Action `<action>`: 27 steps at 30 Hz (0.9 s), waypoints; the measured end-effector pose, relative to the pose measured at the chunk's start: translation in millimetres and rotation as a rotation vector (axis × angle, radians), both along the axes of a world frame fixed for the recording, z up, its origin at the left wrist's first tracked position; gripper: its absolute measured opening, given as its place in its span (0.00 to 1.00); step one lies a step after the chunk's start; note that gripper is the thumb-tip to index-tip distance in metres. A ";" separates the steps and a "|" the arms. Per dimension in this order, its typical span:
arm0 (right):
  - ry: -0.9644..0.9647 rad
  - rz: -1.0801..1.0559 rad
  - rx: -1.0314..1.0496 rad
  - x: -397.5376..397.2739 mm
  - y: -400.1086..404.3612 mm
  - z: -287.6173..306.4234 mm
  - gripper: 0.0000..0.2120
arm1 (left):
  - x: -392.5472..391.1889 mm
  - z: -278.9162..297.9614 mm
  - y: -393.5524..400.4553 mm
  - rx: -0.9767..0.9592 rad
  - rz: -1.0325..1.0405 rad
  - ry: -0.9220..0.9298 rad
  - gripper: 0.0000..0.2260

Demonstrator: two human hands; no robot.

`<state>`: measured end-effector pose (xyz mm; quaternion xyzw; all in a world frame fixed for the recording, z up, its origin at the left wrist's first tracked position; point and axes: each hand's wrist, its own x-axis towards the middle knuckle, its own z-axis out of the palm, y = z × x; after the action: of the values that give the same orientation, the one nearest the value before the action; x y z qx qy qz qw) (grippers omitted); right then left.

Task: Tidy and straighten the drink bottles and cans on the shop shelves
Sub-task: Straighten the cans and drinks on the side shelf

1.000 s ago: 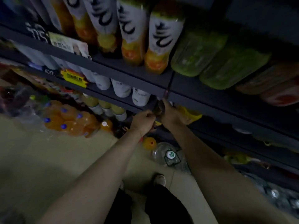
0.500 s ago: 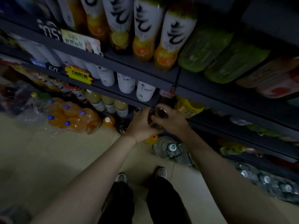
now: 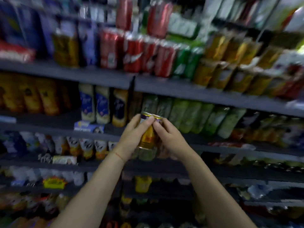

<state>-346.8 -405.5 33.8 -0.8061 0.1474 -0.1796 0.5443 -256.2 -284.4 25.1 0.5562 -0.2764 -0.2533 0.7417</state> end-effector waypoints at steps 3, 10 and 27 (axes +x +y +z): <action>-0.197 0.032 -0.043 -31.2 -26.7 59.9 0.21 | -25.1 70.7 -33.5 -0.138 -0.061 -0.161 0.22; -0.403 -0.135 -0.245 -116.0 -129.8 130.1 0.30 | -101.0 142.5 -143.3 -0.200 -0.227 -0.350 0.19; -0.406 -0.490 -0.417 -117.7 -364.4 206.0 0.36 | -103.1 148.4 -362.8 0.518 0.554 -1.481 0.22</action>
<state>-464.5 -770.0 239.8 -0.7884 0.1850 -0.4866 0.3277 -359.3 -647.2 173.5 0.7799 -0.4789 0.3144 0.2522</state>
